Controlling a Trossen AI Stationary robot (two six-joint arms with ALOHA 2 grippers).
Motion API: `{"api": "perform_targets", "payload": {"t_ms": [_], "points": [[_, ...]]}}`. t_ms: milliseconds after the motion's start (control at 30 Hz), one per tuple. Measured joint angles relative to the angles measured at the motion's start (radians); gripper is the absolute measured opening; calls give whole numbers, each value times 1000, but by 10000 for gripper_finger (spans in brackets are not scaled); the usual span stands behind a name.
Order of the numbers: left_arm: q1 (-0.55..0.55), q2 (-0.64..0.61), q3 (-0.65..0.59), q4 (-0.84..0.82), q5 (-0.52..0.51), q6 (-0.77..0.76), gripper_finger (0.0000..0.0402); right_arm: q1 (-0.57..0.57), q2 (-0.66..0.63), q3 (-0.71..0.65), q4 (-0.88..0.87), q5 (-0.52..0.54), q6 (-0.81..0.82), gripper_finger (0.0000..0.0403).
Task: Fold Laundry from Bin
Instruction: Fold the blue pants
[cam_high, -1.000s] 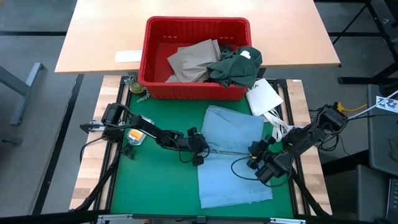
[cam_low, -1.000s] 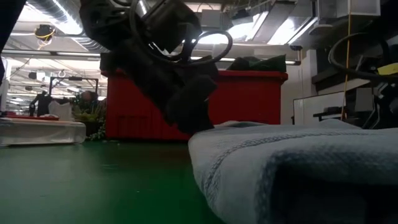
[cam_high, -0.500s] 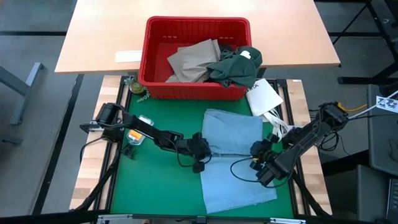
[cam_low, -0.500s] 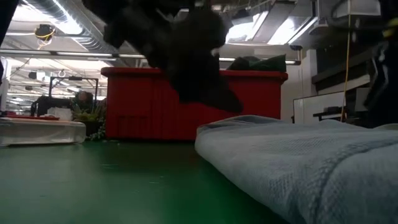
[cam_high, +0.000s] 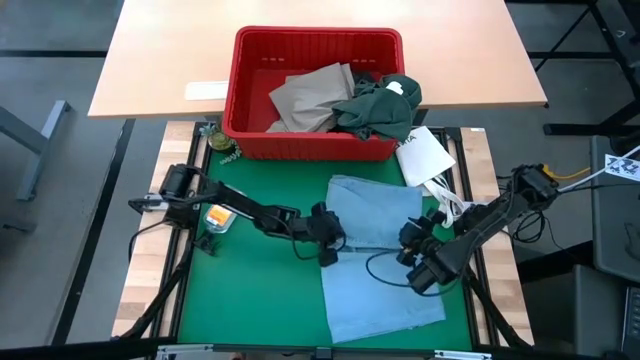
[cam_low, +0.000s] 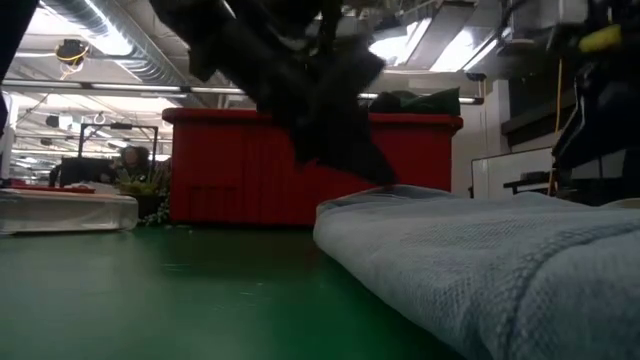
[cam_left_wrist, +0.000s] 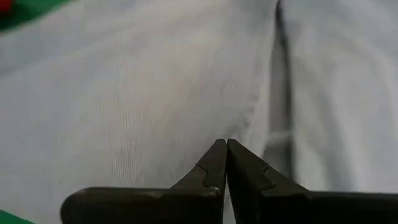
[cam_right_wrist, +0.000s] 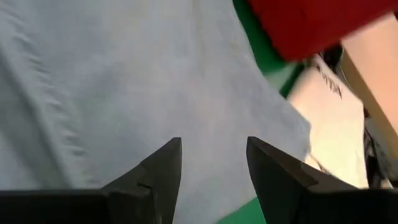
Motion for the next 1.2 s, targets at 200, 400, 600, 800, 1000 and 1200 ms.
{"api": "perform_targets", "payload": {"t_ms": [200,400,600,800,1000,1200], "points": [[-13,88,0,-20,39,-47,7,-88,0,-128,79,-201,3,182],[-43,114,4,-10,38,-51,7,-113,-3,-237,257,-291,-24,182],[-79,86,1,-49,87,-89,6,-112,-5,-186,247,-317,-47,182],[-117,49,-3,-92,158,-135,2,-110,-5,-40,179,-334,-192,182],[-141,-31,-3,-91,163,-126,2,-113,-5,107,70,-202,-280,182],[-121,-104,-3,-87,81,-37,2,-130,-5,158,10,-47,-334,182]]}}
